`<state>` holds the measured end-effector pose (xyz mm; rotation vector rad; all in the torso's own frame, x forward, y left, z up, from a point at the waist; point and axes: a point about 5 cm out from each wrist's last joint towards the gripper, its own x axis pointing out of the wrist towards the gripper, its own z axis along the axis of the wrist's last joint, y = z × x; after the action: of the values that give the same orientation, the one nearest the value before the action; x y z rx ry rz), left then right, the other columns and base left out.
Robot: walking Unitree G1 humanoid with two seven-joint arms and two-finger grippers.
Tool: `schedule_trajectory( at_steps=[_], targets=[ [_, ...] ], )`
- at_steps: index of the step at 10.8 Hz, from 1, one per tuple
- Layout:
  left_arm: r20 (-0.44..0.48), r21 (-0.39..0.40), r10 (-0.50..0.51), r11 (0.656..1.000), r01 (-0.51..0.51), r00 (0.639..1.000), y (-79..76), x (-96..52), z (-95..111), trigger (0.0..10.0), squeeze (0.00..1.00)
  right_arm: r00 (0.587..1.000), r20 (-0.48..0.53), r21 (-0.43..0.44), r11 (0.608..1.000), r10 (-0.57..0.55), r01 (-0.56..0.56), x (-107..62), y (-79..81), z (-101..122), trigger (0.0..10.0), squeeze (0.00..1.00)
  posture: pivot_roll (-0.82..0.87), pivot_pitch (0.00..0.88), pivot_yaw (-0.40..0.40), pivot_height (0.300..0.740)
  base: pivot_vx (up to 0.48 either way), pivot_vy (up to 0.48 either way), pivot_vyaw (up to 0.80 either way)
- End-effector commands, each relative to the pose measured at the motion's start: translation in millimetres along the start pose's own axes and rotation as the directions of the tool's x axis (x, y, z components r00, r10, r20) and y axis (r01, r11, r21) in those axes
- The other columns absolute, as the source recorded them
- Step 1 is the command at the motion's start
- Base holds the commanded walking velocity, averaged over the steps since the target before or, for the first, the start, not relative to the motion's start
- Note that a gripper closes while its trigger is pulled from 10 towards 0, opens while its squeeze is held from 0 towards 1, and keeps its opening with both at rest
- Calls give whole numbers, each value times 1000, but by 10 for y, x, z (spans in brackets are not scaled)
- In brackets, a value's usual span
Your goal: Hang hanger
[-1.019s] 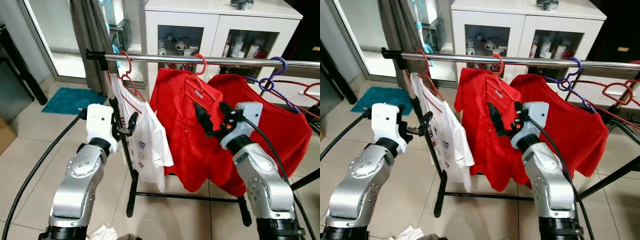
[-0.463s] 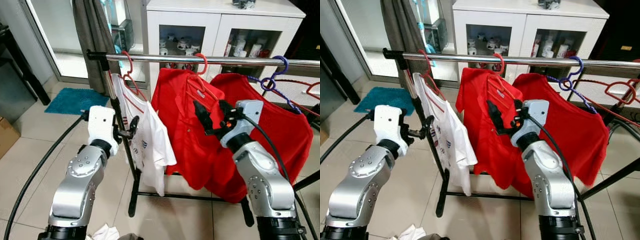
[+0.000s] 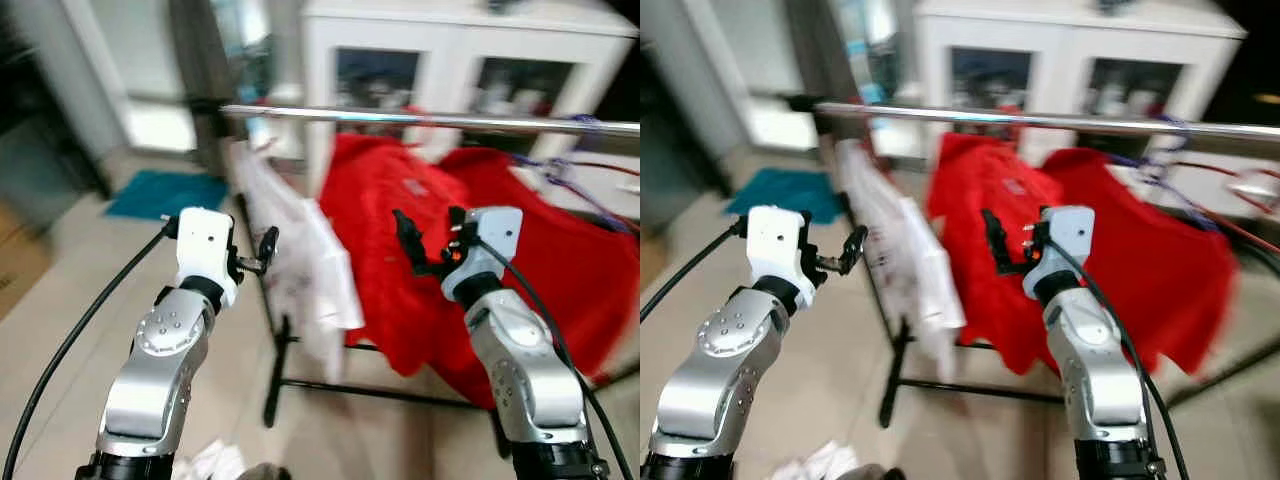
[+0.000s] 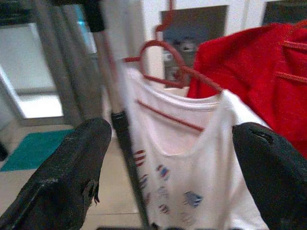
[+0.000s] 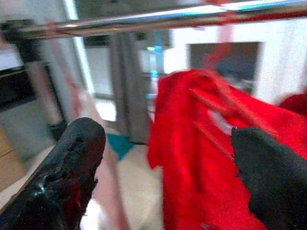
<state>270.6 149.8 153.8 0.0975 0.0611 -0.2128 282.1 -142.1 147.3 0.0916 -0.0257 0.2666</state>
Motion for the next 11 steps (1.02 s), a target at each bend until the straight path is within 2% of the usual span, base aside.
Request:
schedule_trajectory(
  at_steps=[1,2,3,4,5,6,7,8,9,10,11],
  targets=[
    [17,10,-19,1000,19,1000,-20,-24,26,10000,153,1000,14,-27,999,26,-26,-2,33,43,10000,1000,-24,0,70,740,277,0,800],
    [19,2,-26,1000,26,999,-35,-32,26,10000,157,998,-1,-43,997,62,-62,-9,66,45,10000,1000,-22,0,67,740,386,0,800],
    [11,10,-20,1000,20,1000,-29,-56,10,10000,157,993,-29,-12,994,111,-112,4,136,16,10000,1000,-13,0,58,740,465,0,800],
    [12,10,-18,1000,18,1000,-21,-65,11,10000,149,993,-26,-15,993,113,-113,10,149,16,10000,1000,-12,0,56,740,465,0,800],
    [4,11,-15,1000,15,1000,-11,-80,-4,10000,153,998,-5,0,998,67,-67,32,138,42,10000,1000,-9,0,49,740,469,0,0],
    [-3,16,-17,1000,17,1000,-15,-91,-18,10000,153,999,-34,-4,999,42,-43,57,113,36,10000,341,-8,0,47,740,465,0,0],
    [-12,26,-24,999,25,1000,-31,-93,-27,10000,145,999,6,10,999,51,-51,70,98,114,10000,0,-6,0,40,740,454,0,0],
    [-27,16,-42,999,42,999,-52,-90,-59,10000,125,1000,0,-7,1000,4,-4,89,36,144,10000,0,-10,0,37,740,0,0,0],
    [-29,16,-60,998,60,998,-68,-91,-67,10000,118,1000,6,-25,1000,9,-9,95,24,162,10000,0,-14,0,34,740,0,0,0],
    [-30,38,-82,996,83,996,-89,-95,-83,10000,122,999,10,-8,999,31,-31,87,-12,204,10000,0,-17,0,32,740,0,0,0],
    [-32,31,-93,995,94,995,-94,-85,-87,10000,118,1000,-1,-13,1000,-9,9,85,-64,204,10000,0,-23,0,31,740,0,0,0]
  ],
)
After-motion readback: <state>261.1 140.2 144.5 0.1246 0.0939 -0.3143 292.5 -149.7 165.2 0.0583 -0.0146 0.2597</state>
